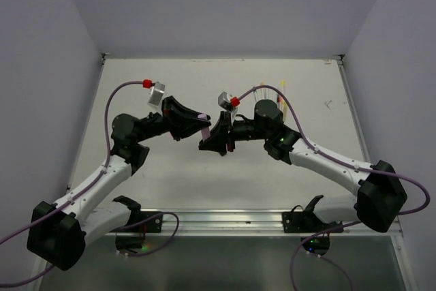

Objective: Open the pen caps

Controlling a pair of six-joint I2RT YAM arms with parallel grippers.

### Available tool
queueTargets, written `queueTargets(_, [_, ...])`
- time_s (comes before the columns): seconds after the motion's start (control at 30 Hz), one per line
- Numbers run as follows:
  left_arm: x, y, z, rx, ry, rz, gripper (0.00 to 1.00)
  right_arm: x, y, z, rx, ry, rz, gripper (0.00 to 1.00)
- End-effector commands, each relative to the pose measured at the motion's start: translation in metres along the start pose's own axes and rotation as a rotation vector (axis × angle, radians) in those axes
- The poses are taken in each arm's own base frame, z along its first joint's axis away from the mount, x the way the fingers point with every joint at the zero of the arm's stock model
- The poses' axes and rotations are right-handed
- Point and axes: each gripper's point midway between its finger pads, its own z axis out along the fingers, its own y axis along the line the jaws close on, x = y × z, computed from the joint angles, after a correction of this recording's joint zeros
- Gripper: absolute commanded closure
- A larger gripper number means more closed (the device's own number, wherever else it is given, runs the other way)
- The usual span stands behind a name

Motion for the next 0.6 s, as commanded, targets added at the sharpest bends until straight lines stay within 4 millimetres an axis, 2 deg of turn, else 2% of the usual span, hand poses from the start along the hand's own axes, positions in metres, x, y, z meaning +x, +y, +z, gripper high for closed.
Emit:
queueTargets(0.0, [-0.068,-0.024,0.005,0.042,-0.231,0.209,1.0,0.06,0.003,-0.003,-0.057,0.143,0.122,1.0])
queueTargets(0.13, [-0.099,-0.033,0.004,0.057,-0.313,0.285,1.0,0.097,-0.001,-0.007,-0.054,0.196,0.181,1.0])
queueTargets(0.23, [-0.115,-0.036,0.002,0.074,-0.357,0.305,1.0,0.118,-0.002,-0.01,-0.055,0.229,0.214,1.0])
queueTargets(0.5, [-0.139,-0.042,0.003,0.13,-0.426,0.328,1.0,0.161,-0.001,-0.012,-0.072,0.312,0.3,1.0])
queueTargets(0.57, [-0.143,-0.042,0.004,0.123,-0.426,0.334,1.0,0.159,-0.001,-0.012,-0.064,0.298,0.295,1.0])
